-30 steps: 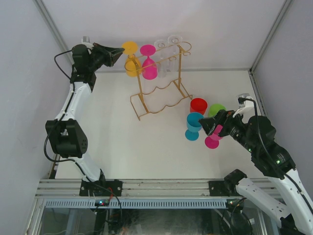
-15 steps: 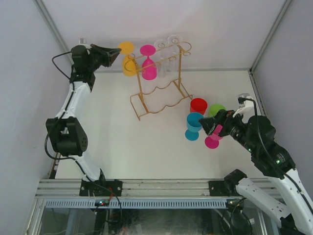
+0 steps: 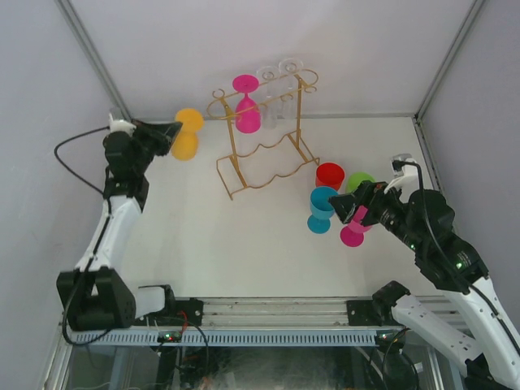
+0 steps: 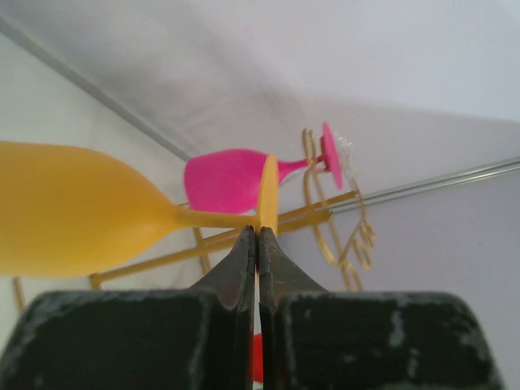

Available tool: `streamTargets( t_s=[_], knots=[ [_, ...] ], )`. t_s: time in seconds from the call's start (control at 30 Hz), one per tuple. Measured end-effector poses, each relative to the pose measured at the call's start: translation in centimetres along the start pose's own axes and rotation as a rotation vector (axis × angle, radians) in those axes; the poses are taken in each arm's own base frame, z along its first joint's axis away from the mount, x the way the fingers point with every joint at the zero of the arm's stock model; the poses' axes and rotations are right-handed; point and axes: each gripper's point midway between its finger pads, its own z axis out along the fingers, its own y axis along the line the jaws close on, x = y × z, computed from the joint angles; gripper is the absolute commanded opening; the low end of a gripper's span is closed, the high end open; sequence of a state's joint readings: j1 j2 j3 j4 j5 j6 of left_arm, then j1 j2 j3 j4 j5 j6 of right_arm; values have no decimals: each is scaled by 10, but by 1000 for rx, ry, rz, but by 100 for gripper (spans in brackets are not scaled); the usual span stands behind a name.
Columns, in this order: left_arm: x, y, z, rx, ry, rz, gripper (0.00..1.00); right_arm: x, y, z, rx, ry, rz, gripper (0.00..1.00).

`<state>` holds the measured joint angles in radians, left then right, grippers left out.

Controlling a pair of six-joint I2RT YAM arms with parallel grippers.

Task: Take the wine glass off the wine glass rack
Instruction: Place the wine glass at the center of the board.

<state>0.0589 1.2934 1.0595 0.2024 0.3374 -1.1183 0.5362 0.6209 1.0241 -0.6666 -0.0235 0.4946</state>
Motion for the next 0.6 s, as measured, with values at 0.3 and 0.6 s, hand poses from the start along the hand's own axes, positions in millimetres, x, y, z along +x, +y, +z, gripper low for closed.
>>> streamTargets(
  t_s=[0.3, 0.6],
  knots=[
    [37, 29, -94, -57, -34, 118, 0, 5, 12, 20, -59, 47, 20, 82],
    [157, 30, -172, 61, 326, 203, 0, 29, 40, 59, -212, 180, 141, 71]
  ],
)
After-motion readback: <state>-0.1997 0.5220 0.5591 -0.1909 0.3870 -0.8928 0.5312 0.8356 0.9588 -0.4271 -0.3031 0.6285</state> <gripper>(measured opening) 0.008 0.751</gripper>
